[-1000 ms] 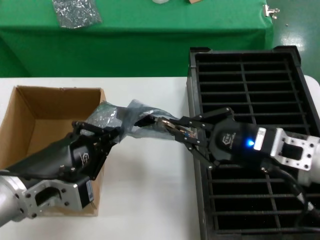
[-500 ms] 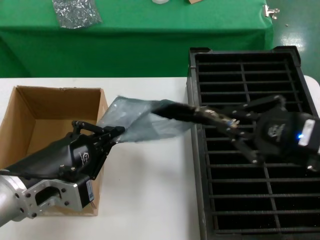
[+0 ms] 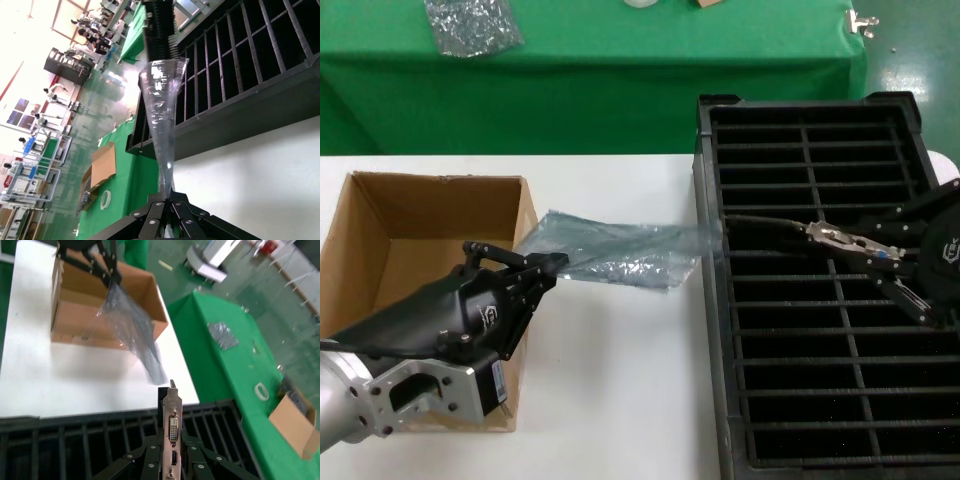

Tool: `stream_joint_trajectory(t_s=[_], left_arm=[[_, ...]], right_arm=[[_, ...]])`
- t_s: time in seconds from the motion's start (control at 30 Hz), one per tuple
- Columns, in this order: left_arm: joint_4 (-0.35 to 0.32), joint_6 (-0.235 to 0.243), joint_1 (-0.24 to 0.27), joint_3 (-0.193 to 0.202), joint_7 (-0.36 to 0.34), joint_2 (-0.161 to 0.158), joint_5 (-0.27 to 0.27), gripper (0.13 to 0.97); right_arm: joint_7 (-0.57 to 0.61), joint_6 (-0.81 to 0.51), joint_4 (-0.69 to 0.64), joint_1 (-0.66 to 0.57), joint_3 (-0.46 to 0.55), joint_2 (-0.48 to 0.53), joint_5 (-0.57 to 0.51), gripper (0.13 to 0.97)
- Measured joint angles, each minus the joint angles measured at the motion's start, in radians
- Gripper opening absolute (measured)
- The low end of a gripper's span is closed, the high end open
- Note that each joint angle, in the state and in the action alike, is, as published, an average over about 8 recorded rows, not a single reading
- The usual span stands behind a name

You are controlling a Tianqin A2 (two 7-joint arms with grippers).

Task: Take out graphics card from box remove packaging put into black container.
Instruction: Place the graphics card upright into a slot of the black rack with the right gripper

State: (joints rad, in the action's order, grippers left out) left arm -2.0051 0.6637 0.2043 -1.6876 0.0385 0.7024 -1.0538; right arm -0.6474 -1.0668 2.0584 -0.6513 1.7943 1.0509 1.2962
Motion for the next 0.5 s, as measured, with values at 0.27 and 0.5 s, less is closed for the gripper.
stream_joint_trajectory(t_s=[0.27, 0.5], left_arm=[[0.0, 0.0, 0.0, 0.0, 0.0, 0.0, 0.0, 0.139], [0.0, 0.0, 0.0, 0.0, 0.0, 0.0, 0.0, 0.139]], right_arm=[[-0.045, -0.101, 0.001, -0.072, 0.047, -0.027, -0.076, 0.188], [-0.038, -0.089, 0.001, -0.077, 0.056, -0.069, -0.134, 0.188]])
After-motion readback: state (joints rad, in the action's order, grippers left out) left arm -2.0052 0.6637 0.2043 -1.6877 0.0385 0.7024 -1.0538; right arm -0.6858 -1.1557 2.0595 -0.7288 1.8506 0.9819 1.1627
